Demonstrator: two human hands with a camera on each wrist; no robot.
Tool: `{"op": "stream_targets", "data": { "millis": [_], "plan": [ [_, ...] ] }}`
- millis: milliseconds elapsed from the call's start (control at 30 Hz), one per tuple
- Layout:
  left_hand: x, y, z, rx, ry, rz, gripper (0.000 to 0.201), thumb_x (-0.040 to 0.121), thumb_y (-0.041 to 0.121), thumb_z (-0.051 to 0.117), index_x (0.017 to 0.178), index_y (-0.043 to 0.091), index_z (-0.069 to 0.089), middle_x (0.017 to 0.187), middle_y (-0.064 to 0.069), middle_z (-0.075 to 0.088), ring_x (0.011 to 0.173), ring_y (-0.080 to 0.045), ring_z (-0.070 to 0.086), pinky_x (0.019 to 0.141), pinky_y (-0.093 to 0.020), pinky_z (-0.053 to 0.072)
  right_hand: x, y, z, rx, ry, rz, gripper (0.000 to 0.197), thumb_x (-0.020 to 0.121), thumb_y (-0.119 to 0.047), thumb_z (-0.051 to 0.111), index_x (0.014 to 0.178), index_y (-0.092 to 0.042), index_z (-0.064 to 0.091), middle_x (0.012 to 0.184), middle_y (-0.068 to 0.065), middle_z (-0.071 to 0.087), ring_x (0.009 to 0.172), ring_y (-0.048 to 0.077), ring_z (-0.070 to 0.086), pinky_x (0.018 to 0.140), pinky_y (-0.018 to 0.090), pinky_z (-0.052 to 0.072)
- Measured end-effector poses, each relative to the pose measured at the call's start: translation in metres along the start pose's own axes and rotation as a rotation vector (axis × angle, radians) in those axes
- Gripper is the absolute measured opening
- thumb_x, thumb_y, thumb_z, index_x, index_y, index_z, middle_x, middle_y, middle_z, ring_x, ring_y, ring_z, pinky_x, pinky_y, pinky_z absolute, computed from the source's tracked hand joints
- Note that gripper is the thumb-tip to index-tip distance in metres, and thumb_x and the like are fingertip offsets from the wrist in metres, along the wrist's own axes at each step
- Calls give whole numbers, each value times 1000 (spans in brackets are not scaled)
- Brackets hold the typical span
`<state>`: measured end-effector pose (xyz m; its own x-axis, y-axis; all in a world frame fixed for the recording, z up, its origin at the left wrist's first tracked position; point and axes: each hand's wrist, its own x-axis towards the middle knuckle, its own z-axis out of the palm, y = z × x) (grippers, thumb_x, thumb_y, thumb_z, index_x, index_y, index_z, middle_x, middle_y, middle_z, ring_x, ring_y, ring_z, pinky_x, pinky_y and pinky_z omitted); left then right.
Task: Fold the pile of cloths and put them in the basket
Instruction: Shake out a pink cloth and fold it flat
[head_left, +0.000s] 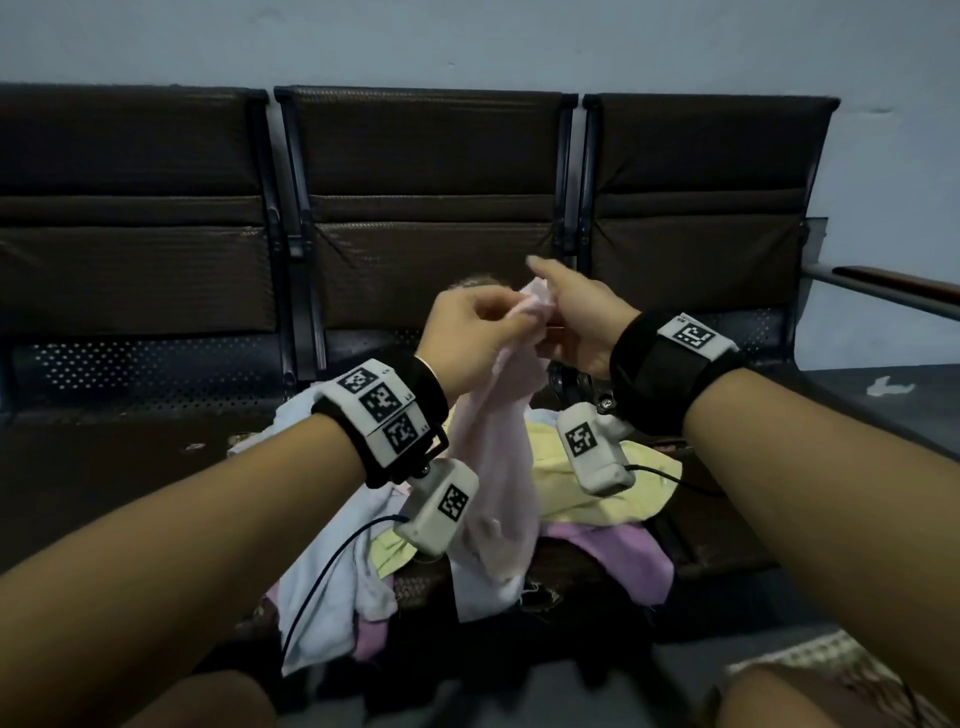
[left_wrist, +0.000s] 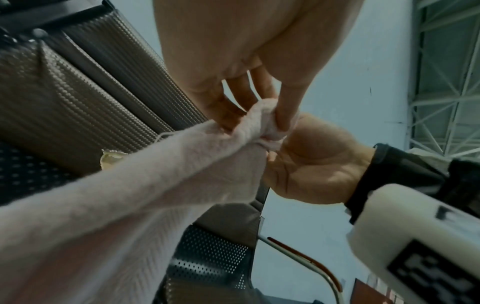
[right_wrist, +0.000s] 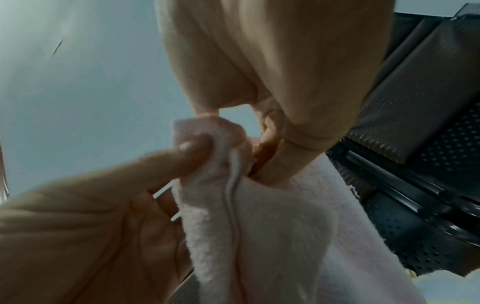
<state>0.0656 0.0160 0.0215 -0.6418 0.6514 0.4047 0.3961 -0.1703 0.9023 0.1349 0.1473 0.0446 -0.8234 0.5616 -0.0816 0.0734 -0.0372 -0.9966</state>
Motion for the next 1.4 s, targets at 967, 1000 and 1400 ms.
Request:
{"op": "stream_targets", "data": {
  "millis": [967, 1000, 1400],
  "plan": [
    [150, -39, -5, 112, 135, -62, 15, 92, 24, 66, 101, 21, 78, 80, 6, 75, 73, -10, 71, 61, -30, 57, 83, 4, -101, -588, 391, -430, 25, 94, -30, 54, 101, -17, 75, 94, 4, 75, 91, 23, 71, 83, 40, 57],
    [154, -34, -6, 67, 137, -46, 13, 91, 26, 66, 95, 24, 78, 74, 9, 74, 65, -6, 69, 54, -25, 53, 84, 0, -100, -571, 409, -479, 26, 94, -31, 53, 102, -18, 74, 94, 4, 75, 91, 23, 70, 82, 40, 57],
    [47, -132, -23, 106, -166, -409, 18, 85, -1, 64, 99, -2, 75, 89, -14, 69, 82, -22, 65, 76, -33, 56, 50, 120, -104, -726, 31, -144, 24, 92, -18, 56, 88, 2, 68, 79, 19, 63, 74, 21, 59, 68, 33, 44]
  ]
}}
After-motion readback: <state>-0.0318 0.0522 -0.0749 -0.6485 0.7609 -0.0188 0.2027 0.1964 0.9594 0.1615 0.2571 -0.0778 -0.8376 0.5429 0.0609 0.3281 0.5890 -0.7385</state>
